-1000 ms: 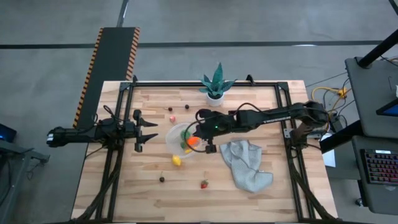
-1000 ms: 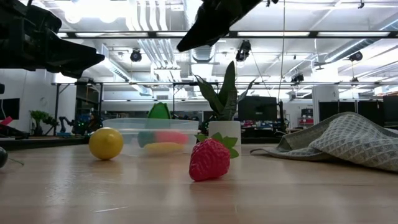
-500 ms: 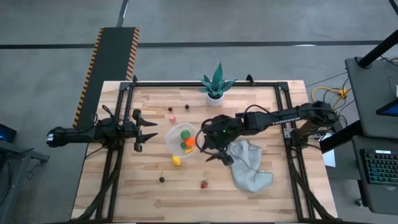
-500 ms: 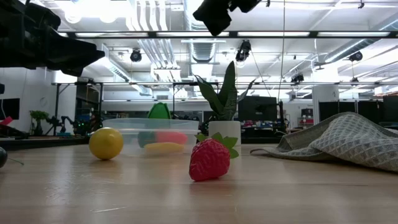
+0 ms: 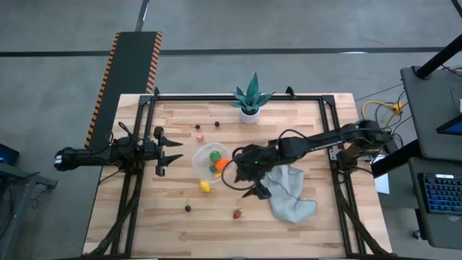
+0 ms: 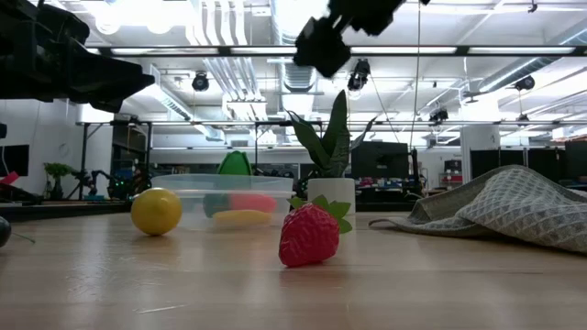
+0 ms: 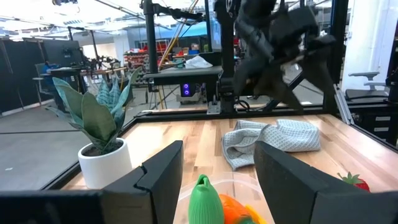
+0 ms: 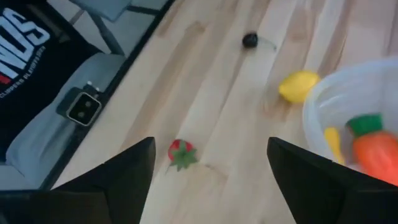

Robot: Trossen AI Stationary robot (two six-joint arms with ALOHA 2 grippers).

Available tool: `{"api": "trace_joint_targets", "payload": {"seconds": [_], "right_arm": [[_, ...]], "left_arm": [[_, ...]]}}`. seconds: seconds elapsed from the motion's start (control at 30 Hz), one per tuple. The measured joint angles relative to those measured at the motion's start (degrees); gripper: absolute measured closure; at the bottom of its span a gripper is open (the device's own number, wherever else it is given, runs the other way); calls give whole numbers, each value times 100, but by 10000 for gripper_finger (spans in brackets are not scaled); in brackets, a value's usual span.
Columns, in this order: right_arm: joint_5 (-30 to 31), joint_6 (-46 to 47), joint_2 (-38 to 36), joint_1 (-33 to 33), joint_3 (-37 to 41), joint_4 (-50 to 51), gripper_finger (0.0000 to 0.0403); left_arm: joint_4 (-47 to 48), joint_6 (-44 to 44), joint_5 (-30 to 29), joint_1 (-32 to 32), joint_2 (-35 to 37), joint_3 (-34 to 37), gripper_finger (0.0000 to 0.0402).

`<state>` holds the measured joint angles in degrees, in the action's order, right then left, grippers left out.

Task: Pick and placing Produce into tupperware
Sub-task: Put the red strawberry into the transparent bin

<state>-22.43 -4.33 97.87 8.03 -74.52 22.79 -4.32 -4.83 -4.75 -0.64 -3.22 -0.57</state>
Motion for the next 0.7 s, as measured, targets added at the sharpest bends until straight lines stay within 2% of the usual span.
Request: {"api": "trace_joint_targets", "payload": {"seconds": [0.2,0.5,0.7], "right_arm": [[-1,349,413,30,0,59,125],[19,532,698,432,0,-96,148],[563,471,720,697,6,-265,158]], "left_arm": [[22,-1,2,-2,0,0,219],[22,-1,0,0,-2,-1,219],[26,-1,0,-2,-7,0,219]]}}
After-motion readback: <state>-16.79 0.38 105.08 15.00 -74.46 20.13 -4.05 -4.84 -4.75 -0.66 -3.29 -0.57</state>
